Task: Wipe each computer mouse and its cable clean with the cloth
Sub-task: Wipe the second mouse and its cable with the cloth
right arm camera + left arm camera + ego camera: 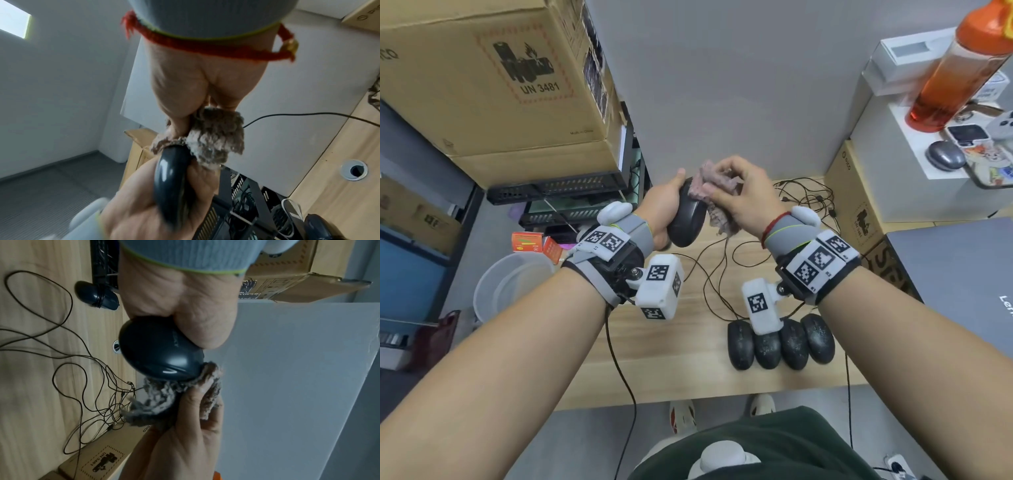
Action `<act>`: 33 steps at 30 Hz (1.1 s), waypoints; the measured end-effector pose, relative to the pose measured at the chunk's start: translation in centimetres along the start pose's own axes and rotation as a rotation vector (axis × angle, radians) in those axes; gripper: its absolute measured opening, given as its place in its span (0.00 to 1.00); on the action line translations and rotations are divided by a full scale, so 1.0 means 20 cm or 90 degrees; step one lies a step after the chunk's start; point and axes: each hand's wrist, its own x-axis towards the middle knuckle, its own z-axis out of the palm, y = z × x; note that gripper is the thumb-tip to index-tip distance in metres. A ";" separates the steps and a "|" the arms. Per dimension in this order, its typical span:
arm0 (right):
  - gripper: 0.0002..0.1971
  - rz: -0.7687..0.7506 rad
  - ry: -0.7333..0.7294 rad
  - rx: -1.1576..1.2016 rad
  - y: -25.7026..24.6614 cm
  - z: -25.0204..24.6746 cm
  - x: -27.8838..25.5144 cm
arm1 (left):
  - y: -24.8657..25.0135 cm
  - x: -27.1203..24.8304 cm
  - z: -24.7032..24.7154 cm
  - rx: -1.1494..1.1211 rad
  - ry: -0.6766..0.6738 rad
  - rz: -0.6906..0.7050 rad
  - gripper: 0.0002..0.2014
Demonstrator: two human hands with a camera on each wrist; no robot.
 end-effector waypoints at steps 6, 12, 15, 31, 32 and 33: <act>0.17 -0.039 -0.079 -0.024 -0.01 0.04 -0.05 | 0.00 0.03 -0.04 -0.028 -0.005 -0.031 0.34; 0.14 0.019 0.033 -0.066 -0.03 -0.01 -0.01 | 0.01 -0.03 0.01 0.027 0.009 0.014 0.26; 0.21 0.024 -0.094 0.039 -0.08 0.05 -0.09 | 0.03 -0.03 0.00 -0.069 0.007 -0.011 0.31; 0.18 0.092 -0.025 -0.037 0.01 -0.05 0.06 | 0.04 -0.03 0.04 0.396 0.076 0.099 0.61; 0.19 0.101 -0.041 -0.045 0.00 -0.04 0.06 | 0.04 -0.01 0.04 0.424 0.082 0.104 0.67; 0.19 0.112 -0.043 -0.057 0.00 -0.03 0.07 | 0.04 0.01 0.03 0.436 0.086 0.104 0.71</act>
